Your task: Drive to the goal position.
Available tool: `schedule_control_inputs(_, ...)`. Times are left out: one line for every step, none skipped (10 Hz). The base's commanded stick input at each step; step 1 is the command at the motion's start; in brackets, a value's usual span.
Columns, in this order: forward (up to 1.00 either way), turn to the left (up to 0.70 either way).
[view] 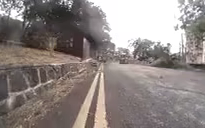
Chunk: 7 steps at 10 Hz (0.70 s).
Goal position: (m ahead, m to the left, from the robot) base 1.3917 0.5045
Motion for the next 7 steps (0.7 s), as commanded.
schedule_control_inputs(0.0, -0.41)
schedule_control_inputs(0.0, -0.24)
schedule_control_inputs(0.0, -0.06)
schedule_control_inputs(0.0, 0.0)
schedule_control_inputs(0.0, 0.0)
schedule_control_inputs(0.0, 0.0)
schedule_control_inputs(0.0, 0.0)
